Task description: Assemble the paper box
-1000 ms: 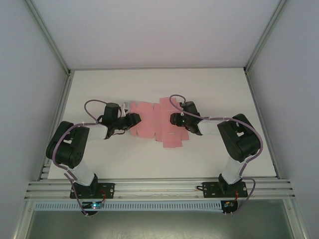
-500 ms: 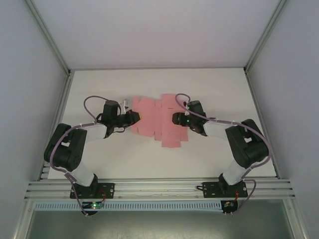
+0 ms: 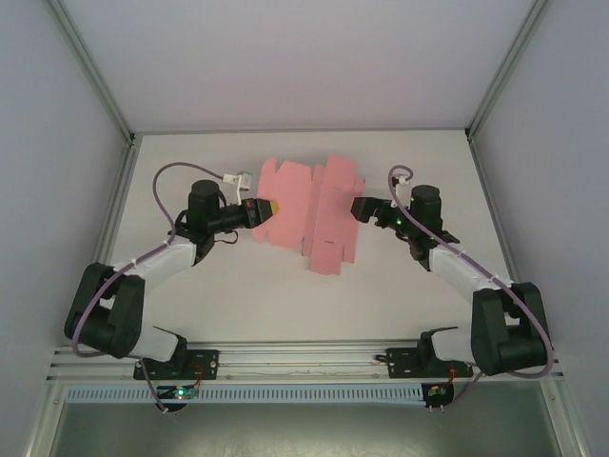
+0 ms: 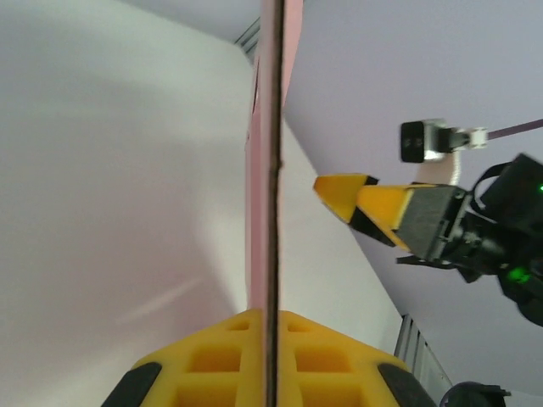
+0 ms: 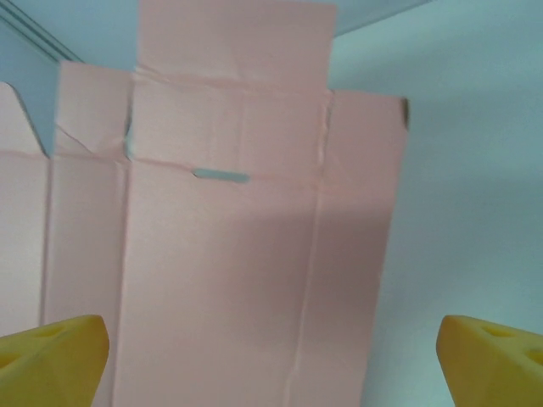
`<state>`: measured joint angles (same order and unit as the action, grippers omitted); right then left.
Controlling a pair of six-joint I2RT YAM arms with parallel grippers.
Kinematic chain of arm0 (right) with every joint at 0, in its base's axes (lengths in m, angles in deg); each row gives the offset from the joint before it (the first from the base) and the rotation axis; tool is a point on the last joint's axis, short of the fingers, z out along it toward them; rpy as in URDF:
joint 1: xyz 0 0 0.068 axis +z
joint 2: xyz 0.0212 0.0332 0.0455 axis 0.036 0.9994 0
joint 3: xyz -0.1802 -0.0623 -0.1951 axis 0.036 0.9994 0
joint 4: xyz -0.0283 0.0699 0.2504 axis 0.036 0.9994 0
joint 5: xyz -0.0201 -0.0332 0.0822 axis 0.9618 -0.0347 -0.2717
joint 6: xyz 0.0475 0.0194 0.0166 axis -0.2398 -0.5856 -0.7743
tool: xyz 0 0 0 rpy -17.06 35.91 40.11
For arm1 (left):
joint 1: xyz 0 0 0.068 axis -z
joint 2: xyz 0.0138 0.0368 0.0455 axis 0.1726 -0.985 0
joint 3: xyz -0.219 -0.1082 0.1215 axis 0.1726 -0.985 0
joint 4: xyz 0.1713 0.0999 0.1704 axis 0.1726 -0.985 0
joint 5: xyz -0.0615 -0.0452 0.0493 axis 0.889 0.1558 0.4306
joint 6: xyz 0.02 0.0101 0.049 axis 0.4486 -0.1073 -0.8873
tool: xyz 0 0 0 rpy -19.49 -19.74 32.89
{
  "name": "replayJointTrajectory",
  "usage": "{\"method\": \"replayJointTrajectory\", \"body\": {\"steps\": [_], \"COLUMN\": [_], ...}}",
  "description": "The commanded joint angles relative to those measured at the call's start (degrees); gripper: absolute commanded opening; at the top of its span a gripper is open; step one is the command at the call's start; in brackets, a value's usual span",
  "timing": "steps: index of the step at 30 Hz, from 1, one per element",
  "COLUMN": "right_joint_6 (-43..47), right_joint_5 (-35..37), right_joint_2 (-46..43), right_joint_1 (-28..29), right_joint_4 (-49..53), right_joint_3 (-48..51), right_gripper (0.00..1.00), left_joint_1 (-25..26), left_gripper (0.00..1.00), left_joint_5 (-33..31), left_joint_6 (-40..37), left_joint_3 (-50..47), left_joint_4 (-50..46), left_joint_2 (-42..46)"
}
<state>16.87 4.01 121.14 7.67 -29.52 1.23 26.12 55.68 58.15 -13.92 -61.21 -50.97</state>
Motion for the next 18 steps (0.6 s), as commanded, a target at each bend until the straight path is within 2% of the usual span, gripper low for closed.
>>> {"method": "replayJointTrajectory", "body": {"steps": [1,5,10,15,18], "right_joint_6": [-0.54,-1.73,-9.91,-14.04,-16.28], "right_joint_5": [-7.79,-11.36,-19.34,-23.72,-25.48], "right_joint_2": [-1.90,-1.54,1.01,2.59,2.80], "right_joint_1": [-1.35,-2.99,-4.60,-4.55,-4.56], "right_joint_4": [-5.77,-10.69,-23.15,-29.67,-32.62], "right_joint_3": [1.19,2.51,3.61,3.14,2.64], "right_gripper": [0.98,0.98,0.98,0.95,0.89], "left_joint_1": [0.77,2.20,3.60,4.28,4.63], "left_gripper": [0.00,0.00,0.00,0.00,0.00], "left_joint_5": [1.11,0.89,-0.77,-3.98,-4.62], "left_joint_6": [-0.09,0.69,-0.04,0.84,0.81], "left_joint_3": [1.08,0.52,0.07,-0.63,-1.32], "left_joint_4": [5.56,8.24,6.96,4.44,4.21], "left_joint_2": [4.04,7.66,12.74,17.36,19.21]}}
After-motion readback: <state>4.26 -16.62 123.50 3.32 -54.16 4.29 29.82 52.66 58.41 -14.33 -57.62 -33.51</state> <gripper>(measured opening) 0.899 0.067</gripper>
